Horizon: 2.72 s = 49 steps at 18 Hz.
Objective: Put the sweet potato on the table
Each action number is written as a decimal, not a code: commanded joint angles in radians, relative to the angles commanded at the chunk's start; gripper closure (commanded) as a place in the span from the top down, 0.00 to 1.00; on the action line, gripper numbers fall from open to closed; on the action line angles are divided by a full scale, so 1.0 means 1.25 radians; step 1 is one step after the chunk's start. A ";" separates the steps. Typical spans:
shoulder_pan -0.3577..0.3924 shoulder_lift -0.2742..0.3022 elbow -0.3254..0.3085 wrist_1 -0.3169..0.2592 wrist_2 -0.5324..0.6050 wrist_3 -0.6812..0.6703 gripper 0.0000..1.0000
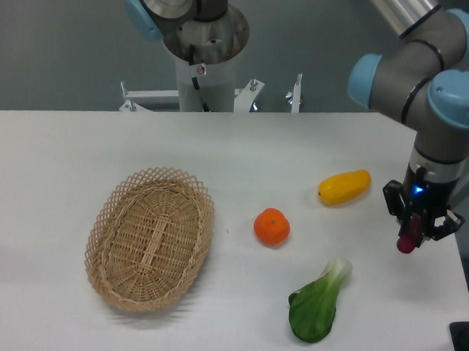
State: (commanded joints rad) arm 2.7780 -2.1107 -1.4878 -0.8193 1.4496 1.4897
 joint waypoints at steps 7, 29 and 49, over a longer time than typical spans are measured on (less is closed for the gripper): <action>-0.006 -0.037 -0.047 0.107 -0.001 -0.036 0.16; -0.026 -0.044 -0.074 0.140 0.029 0.022 1.00; 0.130 0.154 0.059 -0.178 0.032 0.305 1.00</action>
State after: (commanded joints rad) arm 2.9404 -1.9176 -1.4143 -1.0414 1.4895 1.8709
